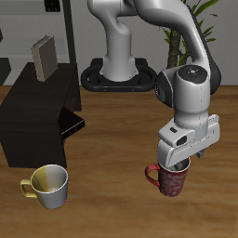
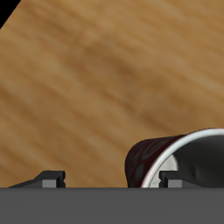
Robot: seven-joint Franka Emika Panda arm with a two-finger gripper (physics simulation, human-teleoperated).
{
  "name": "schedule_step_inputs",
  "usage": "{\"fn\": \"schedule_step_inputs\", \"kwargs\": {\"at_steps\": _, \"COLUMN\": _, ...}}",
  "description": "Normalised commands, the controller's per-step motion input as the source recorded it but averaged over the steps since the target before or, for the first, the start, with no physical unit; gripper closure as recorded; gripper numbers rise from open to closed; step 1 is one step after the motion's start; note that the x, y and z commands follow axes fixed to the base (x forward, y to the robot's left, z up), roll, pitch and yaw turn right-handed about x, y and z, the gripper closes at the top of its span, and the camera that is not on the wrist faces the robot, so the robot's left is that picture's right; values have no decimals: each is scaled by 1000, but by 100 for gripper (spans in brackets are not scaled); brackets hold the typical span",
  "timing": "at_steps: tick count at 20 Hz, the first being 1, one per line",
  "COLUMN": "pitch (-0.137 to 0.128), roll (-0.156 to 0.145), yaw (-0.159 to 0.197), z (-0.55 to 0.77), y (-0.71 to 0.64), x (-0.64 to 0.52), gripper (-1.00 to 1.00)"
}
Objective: Yellow book upright top shelf and black book top region shelf and red mug top shelf
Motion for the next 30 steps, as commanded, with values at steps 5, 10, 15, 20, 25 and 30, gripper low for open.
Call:
{"fn": "schedule_step_inputs", "kwargs": {"at_steps": 5, "pitch": 17, "roll": -61, "yaw": -7, "z": -171, "y": -160, "x": -60, "gripper": 100}}
{"fn": "schedule_step_inputs", "kwargs": {"at_steps": 10, "pitch": 21, "roll": 4, "yaw": -35, "z": -190, "y": -140, "x": -92, "gripper": 100}}
{"fn": "schedule_step_inputs", "kwargs": {"at_steps": 15, "pitch": -32, "roll": -10, "yaw": 17, "z": 84, "y": -81, "x": -194, "gripper": 100}}
{"fn": "schedule_step_inputs", "kwargs": {"at_steps": 20, "pitch": -56, "roll": -44, "yaw": 49, "z": 348, "y": -157, "x": -232, "gripper": 100}}
{"fn": "schedule_step_inputs", "kwargs": {"at_steps": 25, "pitch": -118, "roll": -21, "yaw": 23, "z": 743, "y": -217, "x": -485, "gripper": 100}}
{"fn": "schedule_step_inputs", "kwargs": {"at_steps": 30, "pitch": -73, "roll": -7, "yaw": -8, "z": 699, "y": -333, "x": -335, "gripper": 100}}
